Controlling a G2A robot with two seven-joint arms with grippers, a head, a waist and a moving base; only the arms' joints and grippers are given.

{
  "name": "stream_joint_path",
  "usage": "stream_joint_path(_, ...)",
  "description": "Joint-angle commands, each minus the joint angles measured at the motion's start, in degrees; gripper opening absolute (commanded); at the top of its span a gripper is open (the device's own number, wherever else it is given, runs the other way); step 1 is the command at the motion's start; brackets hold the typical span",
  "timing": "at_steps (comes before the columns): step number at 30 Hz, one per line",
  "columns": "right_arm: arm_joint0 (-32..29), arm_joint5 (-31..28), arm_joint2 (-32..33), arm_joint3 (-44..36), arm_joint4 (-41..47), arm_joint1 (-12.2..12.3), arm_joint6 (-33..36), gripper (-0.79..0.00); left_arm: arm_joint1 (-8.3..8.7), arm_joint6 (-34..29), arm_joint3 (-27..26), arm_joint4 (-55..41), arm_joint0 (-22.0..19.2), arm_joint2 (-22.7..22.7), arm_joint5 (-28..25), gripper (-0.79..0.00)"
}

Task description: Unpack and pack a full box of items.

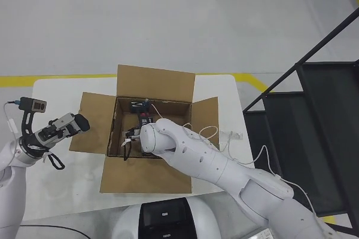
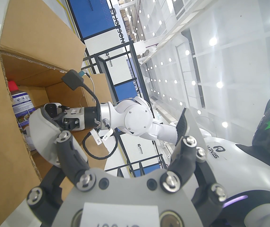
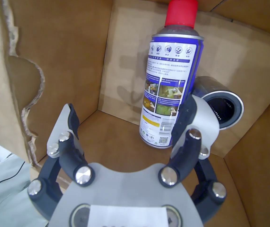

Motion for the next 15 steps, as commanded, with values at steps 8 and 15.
stream_joint_path(8, 1.8, 0.9, -1.0, 7.1, 2.3, -3.2, -2.2, 0.0, 0.0, 0.0, 0.0, 0.0, 0.0, 0.0, 0.0, 0.0)
stream_joint_path(15, 2.7, 1.5, -1.6, 10.6, 2.1, -4.8, -2.0, 0.0, 0.0, 0.0, 0.0, 0.0, 0.0, 0.0, 0.0, 0.0)
